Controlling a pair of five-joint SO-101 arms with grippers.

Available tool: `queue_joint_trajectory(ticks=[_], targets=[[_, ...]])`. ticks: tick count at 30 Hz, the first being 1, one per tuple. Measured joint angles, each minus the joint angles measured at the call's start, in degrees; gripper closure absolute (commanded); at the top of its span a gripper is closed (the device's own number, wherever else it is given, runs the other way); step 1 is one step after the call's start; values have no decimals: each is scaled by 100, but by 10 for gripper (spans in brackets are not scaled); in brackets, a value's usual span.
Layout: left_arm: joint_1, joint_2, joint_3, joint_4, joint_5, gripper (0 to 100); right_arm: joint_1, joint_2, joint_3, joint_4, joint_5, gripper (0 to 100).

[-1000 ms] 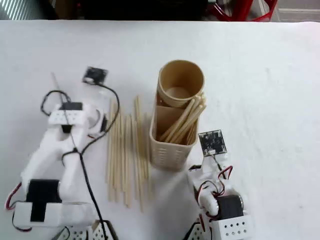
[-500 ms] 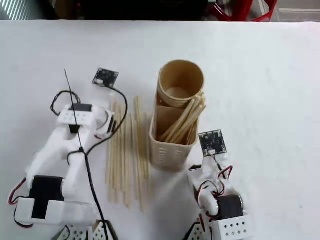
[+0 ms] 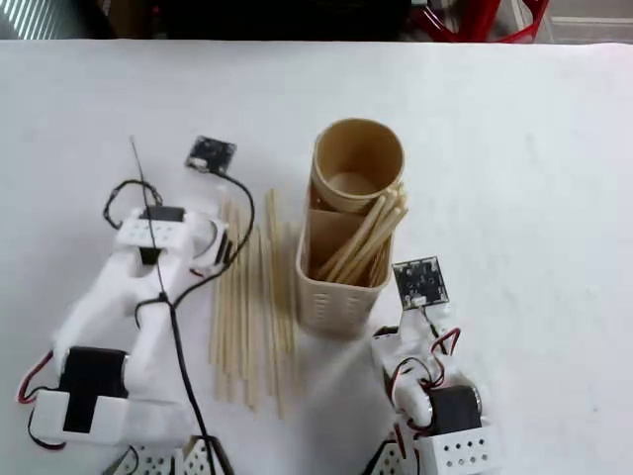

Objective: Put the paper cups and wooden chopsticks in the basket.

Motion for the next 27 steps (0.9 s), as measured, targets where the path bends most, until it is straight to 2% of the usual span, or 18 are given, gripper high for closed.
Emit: queue_joint_trajectory(ticks=[4,7,12,25,27], targets=[[132,352,-97,44,0,868,0,0,0,0,0,979],[79,765,-545,378,26,878,0,0,0,0,0,979],[53,1002,-747,554,70,965,0,0,0,0,0,979],[-9,1002,-747,563,79,976,0,0,0,0,0,979],[-167,1002,-747,563,281,964,0,0,0,0,0,979]])
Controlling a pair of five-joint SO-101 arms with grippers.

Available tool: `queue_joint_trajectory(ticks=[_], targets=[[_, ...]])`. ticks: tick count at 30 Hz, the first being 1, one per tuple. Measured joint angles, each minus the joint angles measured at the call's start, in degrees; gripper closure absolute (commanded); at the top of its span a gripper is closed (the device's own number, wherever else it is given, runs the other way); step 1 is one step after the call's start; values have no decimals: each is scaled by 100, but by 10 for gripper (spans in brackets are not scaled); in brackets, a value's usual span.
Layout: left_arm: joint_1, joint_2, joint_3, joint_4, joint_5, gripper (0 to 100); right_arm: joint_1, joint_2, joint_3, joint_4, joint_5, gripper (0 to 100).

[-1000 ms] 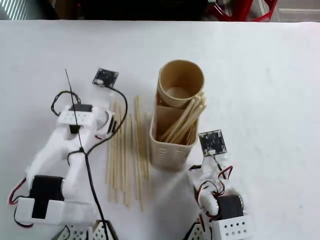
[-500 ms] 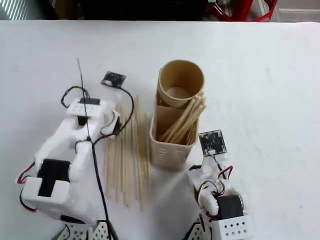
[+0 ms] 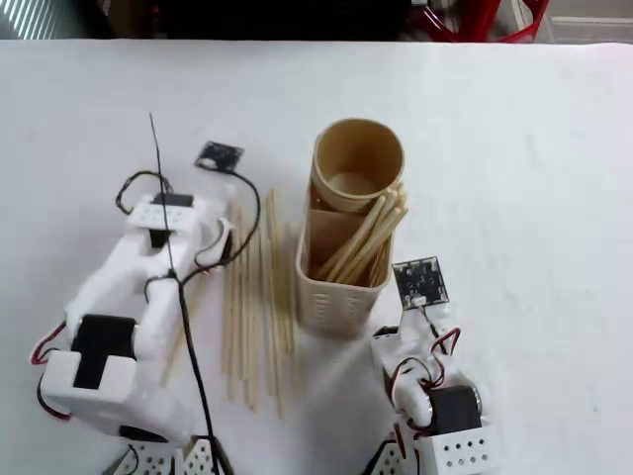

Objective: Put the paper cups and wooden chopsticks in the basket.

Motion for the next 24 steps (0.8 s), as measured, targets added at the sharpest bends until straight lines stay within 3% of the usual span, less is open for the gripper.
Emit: queue_joint_trajectory(ticks=[5,16,24], targets=[[-466,-97,123,-264,501,928,0,0,0,0,0,979],[-519,-132,132,-149,299,884,0,0,0,0,0,979],[-501,-167,123,-88,290,974,0,0,0,0,0,979]])
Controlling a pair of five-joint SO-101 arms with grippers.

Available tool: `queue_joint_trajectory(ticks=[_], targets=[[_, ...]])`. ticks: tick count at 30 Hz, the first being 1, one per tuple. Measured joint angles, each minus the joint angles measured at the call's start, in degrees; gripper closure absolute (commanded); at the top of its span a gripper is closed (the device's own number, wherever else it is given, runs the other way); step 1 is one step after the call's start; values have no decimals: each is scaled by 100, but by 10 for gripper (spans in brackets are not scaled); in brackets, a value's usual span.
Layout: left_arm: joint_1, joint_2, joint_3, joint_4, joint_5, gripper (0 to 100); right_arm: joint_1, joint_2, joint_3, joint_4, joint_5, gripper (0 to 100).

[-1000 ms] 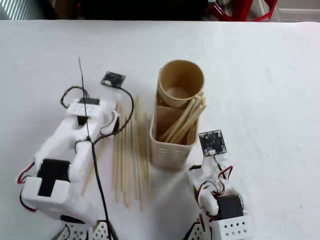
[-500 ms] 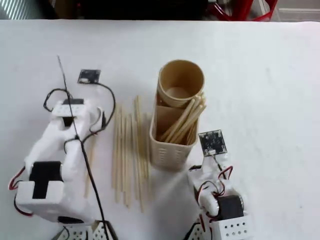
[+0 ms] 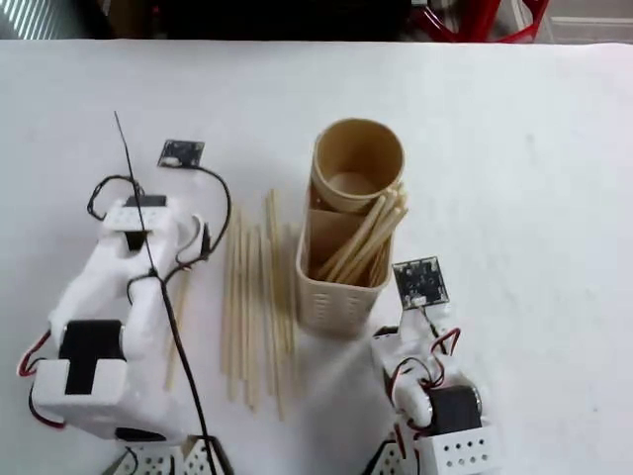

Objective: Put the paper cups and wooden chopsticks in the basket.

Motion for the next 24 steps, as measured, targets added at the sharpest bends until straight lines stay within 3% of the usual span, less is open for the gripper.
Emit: queue_joint_trajectory(ticks=[14,19,24], targets=[[-18,-765,70,316,-202,972,0,0,0,0,0,979],[-18,-774,211,202,-202,891,0,0,0,0,0,979],[-79,-695,211,26,-202,926,0,0,0,0,0,979]])
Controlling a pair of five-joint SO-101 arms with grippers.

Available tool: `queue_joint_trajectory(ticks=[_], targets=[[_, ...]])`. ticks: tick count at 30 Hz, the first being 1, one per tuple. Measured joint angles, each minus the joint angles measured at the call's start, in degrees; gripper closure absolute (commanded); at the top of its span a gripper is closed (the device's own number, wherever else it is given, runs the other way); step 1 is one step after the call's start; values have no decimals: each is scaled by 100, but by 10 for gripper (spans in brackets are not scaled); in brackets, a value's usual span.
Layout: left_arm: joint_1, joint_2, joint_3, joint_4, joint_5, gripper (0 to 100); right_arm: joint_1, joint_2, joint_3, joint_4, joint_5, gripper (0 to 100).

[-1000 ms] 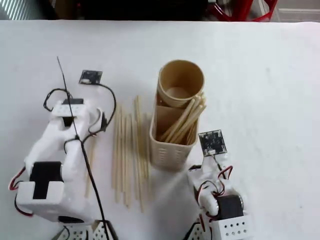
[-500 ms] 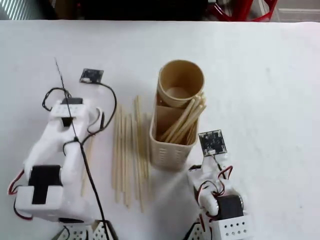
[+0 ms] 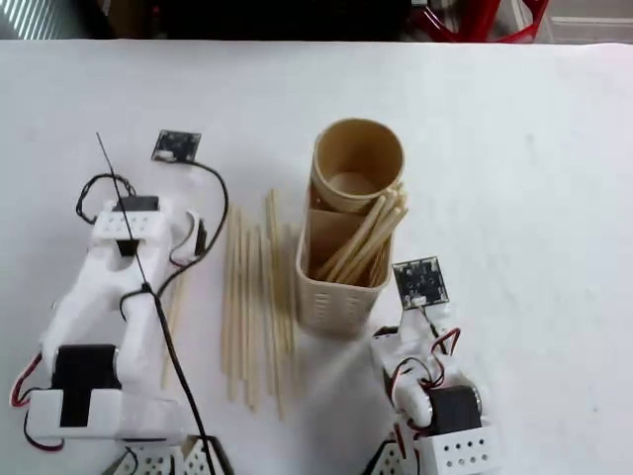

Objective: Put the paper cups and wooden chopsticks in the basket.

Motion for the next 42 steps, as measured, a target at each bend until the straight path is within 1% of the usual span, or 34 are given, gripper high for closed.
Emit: queue_joint_trajectory(ticks=[5,14,18,20,24,27,30,37,39,42], targets=[[-132,229,0,-202,0,929,0,0,0,0,0,979],[-123,598,-26,-202,0,927,0,0,0,0,0,979],[-88,721,-176,-79,-26,925,0,0,0,0,0,979],[-35,809,-281,26,-193,928,0,0,0,0,0,979],[79,1099,-633,378,-281,929,0,0,0,0,0,979],[88,1363,-949,624,-281,975,0,0,0,0,0,979],[123,1512,-1134,774,-273,978,0,0,0,0,0,979],[141,1380,-1152,818,-404,978,0,0,0,0,0,979],[176,1090,-1073,844,-404,978,0,0,0,0,0,979],[176,316,-905,853,-413,979,0,0,0,0,0,979]])
